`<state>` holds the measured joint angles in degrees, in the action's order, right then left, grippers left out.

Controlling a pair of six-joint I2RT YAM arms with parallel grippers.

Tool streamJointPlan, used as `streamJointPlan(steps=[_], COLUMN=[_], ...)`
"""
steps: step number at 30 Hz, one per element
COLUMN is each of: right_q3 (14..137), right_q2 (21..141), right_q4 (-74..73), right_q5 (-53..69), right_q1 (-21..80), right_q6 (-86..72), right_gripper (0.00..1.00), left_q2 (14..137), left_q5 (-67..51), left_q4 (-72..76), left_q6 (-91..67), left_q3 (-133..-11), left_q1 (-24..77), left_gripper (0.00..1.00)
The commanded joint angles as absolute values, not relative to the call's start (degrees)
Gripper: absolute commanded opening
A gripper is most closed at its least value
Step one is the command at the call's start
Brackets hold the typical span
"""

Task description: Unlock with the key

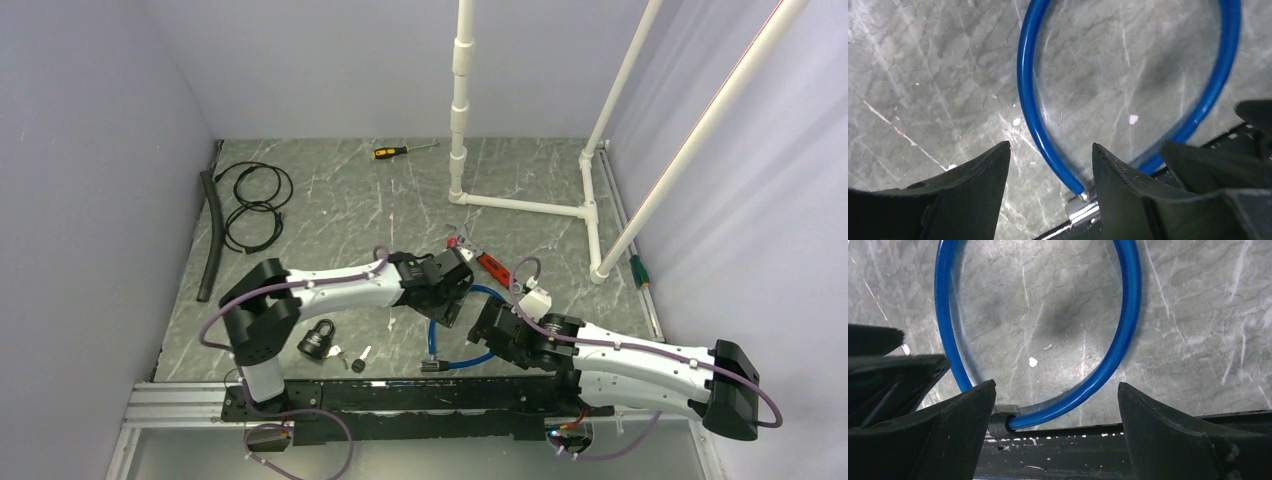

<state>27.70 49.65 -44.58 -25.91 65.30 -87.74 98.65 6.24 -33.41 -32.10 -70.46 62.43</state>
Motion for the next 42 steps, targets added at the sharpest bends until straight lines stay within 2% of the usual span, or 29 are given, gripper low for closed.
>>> streamJointPlan(steps=[1, 8, 14, 17, 19, 20, 22, 23, 31, 38, 42], right_q3=[30.1, 29.8, 29.7, 29.2, 29.2, 29.4, 29.5, 29.5, 32.7, 36.0, 37.0], right_q2=[47.7, 45.6, 44.7, 44.5, 45.0, 45.3, 45.9, 46.2, 49.9, 52.8, 54.8], right_q4=[-48.8, -52.0, -52.8, -51.7, -51.7, -52.0, -52.2, -52.0, -49.5, -49.3, -48.9], right_q5=[-28.9, -29.4, -30.5, -30.3, -30.2, -30.2, -30.4, -30.5, -29.9, -32.0, -32.7], right_q1=[66.8, 67.5, 67.5, 67.6, 67.6, 67.6, 67.7, 67.7, 68.7, 69.4, 69.7], right_q6=[-90.9, -92.1, -93.1, -92.8, -92.5, -92.6, -92.6, -92.7, -90.8, -89.9, -90.4], right_gripper=[0.94, 0.93, 0.93, 0.93, 0.93, 0.93, 0.93, 0.93, 0.93, 0.93, 0.94], left_q2=[103.0, 104.9, 107.5, 108.9, 108.6, 108.3, 107.5, 107.1, 98.0, 85.6, 78.6], left_q5=[12.0, 12.1, 11.7, 13.0, 12.5, 12.4, 12.3, 12.9, 21.1, 27.6, 26.4], left_q4=[-38.2, -35.7, -32.8, -34.0, -32.4, -31.3, -29.8, -29.7, -32.3, -36.1, -28.9], left_q6=[-34.5, -37.6, -38.3, -39.2, -40.4, -41.2, -42.5, -43.2, -55.9, -79.0, -89.3], left_q3=[-74.8, -71.3, -70.3, -71.3, -69.9, -68.8, -67.1, -66.9, -62.2, -53.4, -45.1], left_q1=[63.4, 63.6, 65.0, 65.0, 64.9, 64.9, 64.9, 64.9, 64.9, 63.2, 61.4], left_gripper=[0.64, 0.54, 0.5, 0.44, 0.35, 0.28, 0.07, 0.0, 0.0, 0.0, 0.0])
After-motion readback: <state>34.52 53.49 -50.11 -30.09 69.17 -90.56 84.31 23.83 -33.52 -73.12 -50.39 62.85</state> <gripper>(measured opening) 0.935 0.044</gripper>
